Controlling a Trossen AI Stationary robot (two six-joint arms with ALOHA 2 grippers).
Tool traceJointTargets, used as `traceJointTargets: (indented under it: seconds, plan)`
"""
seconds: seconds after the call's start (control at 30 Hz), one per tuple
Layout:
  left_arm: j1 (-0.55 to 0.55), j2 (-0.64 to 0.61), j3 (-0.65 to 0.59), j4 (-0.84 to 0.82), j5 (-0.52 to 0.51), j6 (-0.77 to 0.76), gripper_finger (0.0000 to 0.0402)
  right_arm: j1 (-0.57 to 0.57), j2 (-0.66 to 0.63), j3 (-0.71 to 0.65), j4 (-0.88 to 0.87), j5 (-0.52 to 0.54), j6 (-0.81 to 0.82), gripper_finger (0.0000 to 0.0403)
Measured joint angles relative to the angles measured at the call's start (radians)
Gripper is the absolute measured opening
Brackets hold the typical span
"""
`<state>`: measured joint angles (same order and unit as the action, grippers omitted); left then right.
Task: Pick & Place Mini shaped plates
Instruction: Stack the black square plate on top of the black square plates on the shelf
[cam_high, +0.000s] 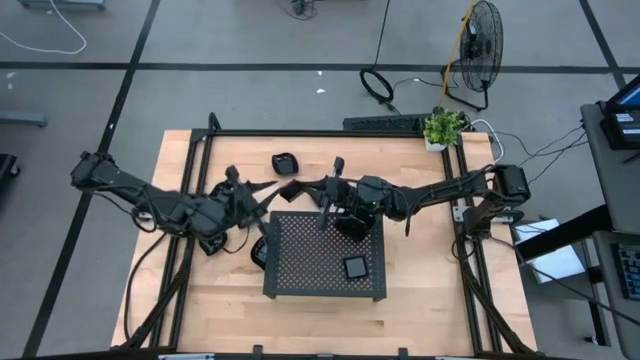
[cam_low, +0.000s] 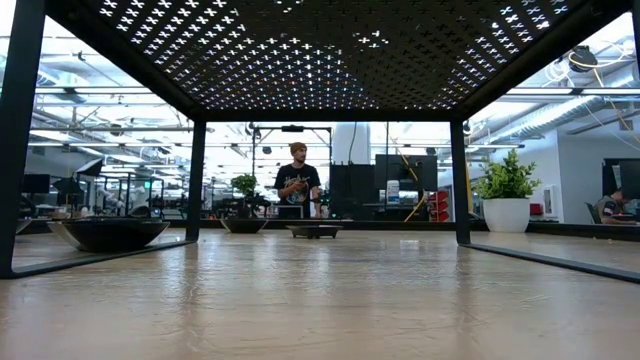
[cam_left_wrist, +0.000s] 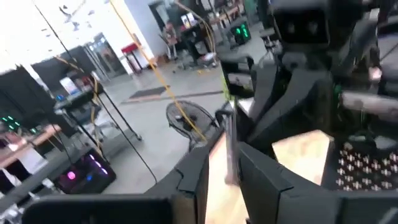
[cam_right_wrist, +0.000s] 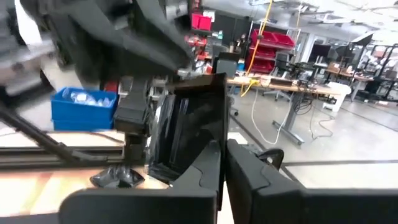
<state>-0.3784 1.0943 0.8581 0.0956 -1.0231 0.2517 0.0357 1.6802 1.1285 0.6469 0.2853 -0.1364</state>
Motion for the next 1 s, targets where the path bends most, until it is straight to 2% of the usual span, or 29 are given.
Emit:
traceJointTargets:
  seconds: [0.27,0.43,0.57,0.63,0.8,0.93,1.0]
  plan:
    - [-0.088,-0.003,0.0,0.137,-0.204,0.158,0.0136,0.008,0.001,-0.002,-0.013,-0.002,0.0,0.0003]
    - [-0.148,-0.003,0.0,0.126,-0.358,0.174,0.0163,0.048,-0.026,-0.003,-0.038,-0.004,0.0,0.0003]
    - [-0.19,-0.003,0.0,0.076,-0.501,0.151,0.0176,0.113,-0.087,-0.003,-0.127,-0.002,0.037,0.0003]
    - [-0.207,-0.003,0.0,0.045,-0.542,0.115,0.0179,0.162,-0.128,0.0,-0.199,-0.003,0.054,0.0003]
    - [-0.219,-0.003,0.0,-0.015,-0.533,0.016,0.018,0.294,-0.214,0.097,-0.536,-0.013,0.18,0.0004]
    - [-0.208,-0.003,0.0,-0.056,-0.522,-0.046,0.018,0.358,-0.237,0.181,-0.844,-0.161,0.372,0.0004]
    - [-0.199,-0.003,0.0,-0.073,-0.519,-0.073,0.018,0.376,-0.235,0.2,-0.942,-0.215,0.442,0.0004]
